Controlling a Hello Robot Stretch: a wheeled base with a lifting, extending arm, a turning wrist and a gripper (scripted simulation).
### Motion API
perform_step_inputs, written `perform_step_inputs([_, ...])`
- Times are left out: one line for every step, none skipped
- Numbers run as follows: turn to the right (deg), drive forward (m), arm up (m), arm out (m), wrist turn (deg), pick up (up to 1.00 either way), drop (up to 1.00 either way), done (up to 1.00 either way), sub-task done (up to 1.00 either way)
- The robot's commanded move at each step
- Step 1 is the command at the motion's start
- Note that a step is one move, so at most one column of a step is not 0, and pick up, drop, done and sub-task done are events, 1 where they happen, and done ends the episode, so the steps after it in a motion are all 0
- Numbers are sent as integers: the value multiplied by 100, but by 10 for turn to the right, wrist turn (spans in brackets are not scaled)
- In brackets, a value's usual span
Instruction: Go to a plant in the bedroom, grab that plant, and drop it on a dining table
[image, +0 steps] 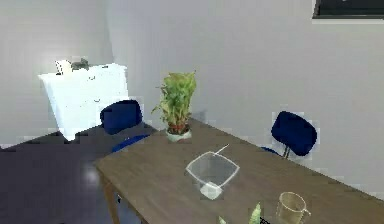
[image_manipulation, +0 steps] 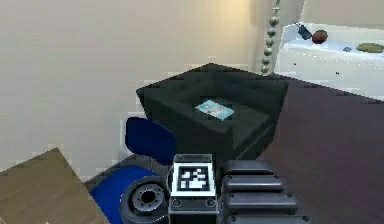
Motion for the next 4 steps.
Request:
perform_step_inputs([-450,0,0,0,0,0,0,0,0])
perform_step_inputs([-450,0,0,0,0,0,0,0,0])
perform_step_inputs([-60,0,0,0,0,0,0,0,0])
perform_step_inputs([-30,0,0,0,0,0,0,0,0])
